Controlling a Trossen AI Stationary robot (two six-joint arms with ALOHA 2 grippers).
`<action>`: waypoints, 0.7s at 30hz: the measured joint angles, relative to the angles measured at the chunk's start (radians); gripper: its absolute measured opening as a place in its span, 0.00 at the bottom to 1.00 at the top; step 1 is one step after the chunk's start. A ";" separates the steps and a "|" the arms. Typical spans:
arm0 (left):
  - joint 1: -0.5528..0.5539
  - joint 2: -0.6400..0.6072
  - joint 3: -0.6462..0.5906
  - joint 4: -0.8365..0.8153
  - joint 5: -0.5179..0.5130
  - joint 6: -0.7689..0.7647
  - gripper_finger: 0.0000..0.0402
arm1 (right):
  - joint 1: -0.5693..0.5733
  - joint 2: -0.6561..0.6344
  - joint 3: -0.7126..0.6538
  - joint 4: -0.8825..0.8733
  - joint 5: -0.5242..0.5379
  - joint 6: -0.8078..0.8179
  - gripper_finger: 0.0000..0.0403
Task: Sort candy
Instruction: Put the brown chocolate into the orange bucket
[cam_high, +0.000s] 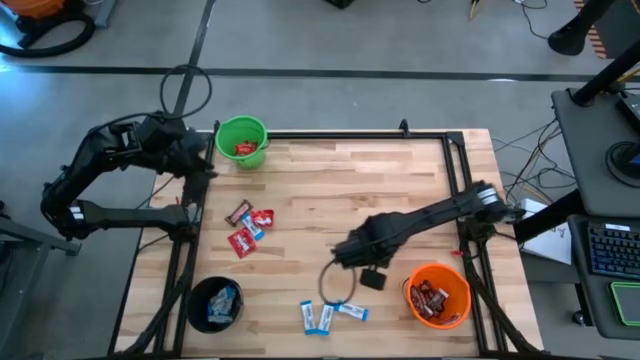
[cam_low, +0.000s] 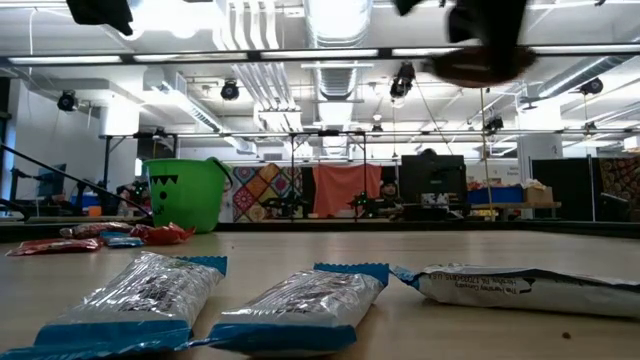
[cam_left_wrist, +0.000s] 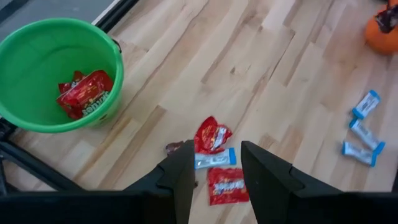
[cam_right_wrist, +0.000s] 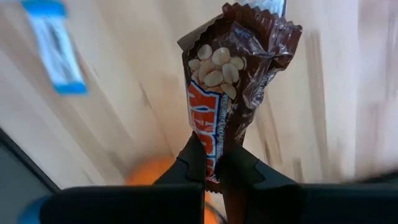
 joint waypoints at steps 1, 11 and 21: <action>0.000 0.000 0.000 0.008 0.000 -0.017 0.28 | 0.009 -0.030 -0.044 0.000 -0.003 0.011 0.03; 0.000 0.020 0.000 0.102 -0.001 -0.162 0.28 | 0.183 -0.330 -0.388 0.098 -0.107 0.285 0.03; 0.000 0.088 0.000 0.175 -0.001 -0.237 0.28 | 0.421 -0.485 -0.580 0.281 -0.180 0.641 0.03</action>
